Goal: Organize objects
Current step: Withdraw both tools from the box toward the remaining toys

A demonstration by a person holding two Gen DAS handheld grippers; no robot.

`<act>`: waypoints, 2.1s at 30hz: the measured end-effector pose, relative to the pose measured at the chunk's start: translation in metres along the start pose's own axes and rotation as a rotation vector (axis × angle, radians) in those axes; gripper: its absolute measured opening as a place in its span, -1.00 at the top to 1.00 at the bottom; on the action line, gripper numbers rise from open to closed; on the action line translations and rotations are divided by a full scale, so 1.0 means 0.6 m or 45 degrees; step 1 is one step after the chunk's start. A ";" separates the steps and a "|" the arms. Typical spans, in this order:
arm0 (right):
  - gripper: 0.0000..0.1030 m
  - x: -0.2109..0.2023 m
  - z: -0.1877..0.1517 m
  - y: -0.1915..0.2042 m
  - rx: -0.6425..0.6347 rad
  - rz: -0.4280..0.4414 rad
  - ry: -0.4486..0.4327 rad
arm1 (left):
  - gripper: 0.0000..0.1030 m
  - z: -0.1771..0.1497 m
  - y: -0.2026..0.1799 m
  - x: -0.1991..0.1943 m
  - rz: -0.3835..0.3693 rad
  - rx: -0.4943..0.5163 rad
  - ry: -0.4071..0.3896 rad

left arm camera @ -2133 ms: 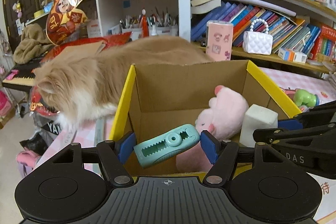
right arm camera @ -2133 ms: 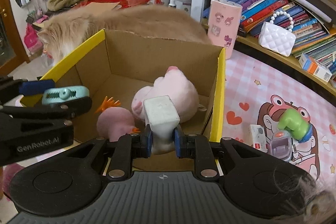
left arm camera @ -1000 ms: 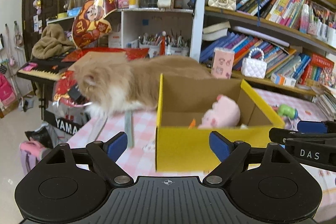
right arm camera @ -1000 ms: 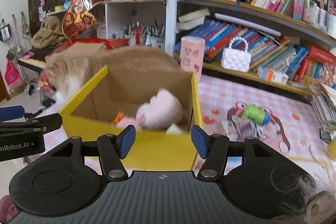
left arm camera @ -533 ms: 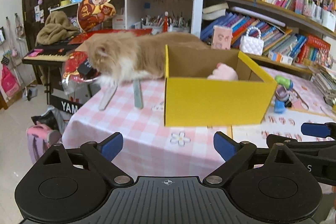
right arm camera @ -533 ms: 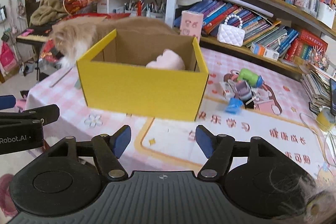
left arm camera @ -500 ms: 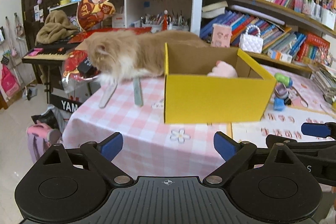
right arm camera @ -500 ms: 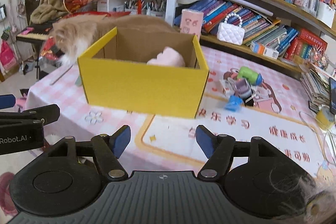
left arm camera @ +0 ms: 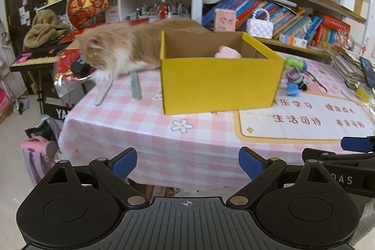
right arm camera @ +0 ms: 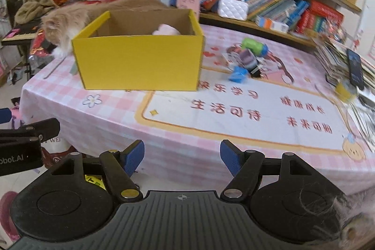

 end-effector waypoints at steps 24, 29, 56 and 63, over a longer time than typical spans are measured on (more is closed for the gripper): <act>-0.54 0.010 -0.051 -0.170 0.146 -0.208 0.112 | -0.86 -0.007 -0.174 0.067 -0.163 0.155 0.132; -0.54 0.024 -0.053 -0.210 0.156 -0.217 0.136 | -0.86 -0.001 -0.214 0.083 -0.179 0.174 0.148; -0.54 0.115 -0.022 -0.393 0.264 -0.200 0.174 | -0.86 0.037 -0.392 0.188 -0.226 0.178 0.187; -0.54 0.149 0.025 -0.432 0.287 -0.151 0.096 | -0.78 0.071 -0.422 0.229 -0.156 0.142 0.142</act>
Point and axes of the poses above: each gripper's, at about its wrist camera, not at the fingertips, and x roughly the way its jaws point, y to its left, z to its top, the point moved 9 cm from there along x, roughly the way its jaws point, and after that the axes turned 6 degrees about -x, right-handed, at the moved point
